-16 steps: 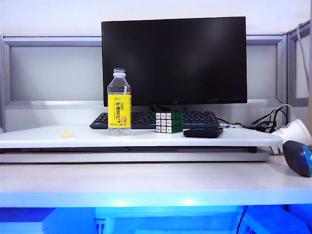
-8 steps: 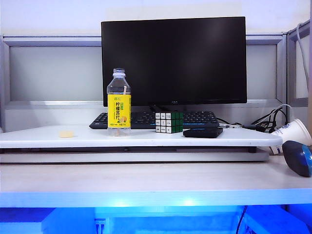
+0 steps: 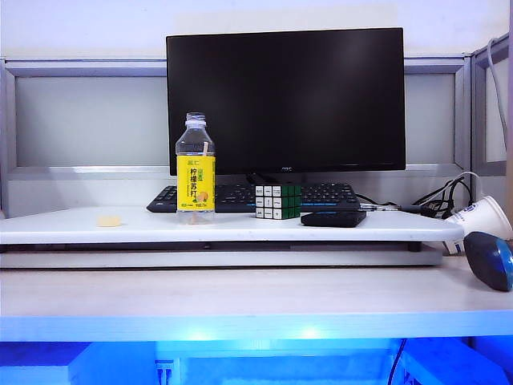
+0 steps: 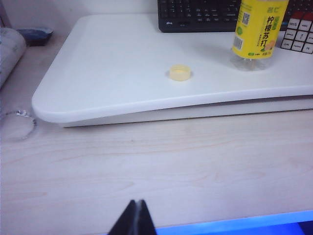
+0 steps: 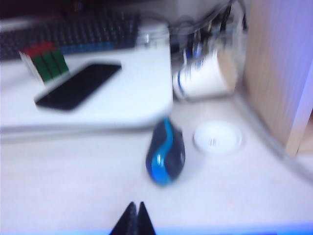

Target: Grab a stick from the table and stick it in a plastic bottle.

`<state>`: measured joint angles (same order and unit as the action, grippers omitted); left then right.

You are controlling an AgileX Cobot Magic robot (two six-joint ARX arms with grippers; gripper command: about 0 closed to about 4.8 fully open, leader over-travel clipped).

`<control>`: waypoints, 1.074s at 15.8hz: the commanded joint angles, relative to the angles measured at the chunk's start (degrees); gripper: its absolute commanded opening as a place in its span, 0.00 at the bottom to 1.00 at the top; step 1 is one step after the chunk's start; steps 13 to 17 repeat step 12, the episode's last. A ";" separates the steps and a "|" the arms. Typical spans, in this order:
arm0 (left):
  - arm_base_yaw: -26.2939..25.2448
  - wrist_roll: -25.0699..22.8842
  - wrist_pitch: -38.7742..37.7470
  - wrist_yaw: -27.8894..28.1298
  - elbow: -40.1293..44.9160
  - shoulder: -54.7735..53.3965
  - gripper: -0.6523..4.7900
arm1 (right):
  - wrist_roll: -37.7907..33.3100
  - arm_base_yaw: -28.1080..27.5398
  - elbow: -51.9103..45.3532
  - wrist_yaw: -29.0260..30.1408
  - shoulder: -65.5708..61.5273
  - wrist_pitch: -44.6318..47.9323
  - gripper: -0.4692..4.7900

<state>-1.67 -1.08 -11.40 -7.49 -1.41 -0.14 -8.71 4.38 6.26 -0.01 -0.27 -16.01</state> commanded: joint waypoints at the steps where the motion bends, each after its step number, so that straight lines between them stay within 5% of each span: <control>1: -0.02 -0.44 -0.57 -0.20 0.00 -0.02 0.11 | 0.17 -0.02 -1.70 0.15 0.02 0.83 0.07; 17: -0.02 0.24 -0.57 -0.24 0.00 -0.04 0.11 | 4.33 -0.09 -3.69 -0.04 0.02 -1.42 0.07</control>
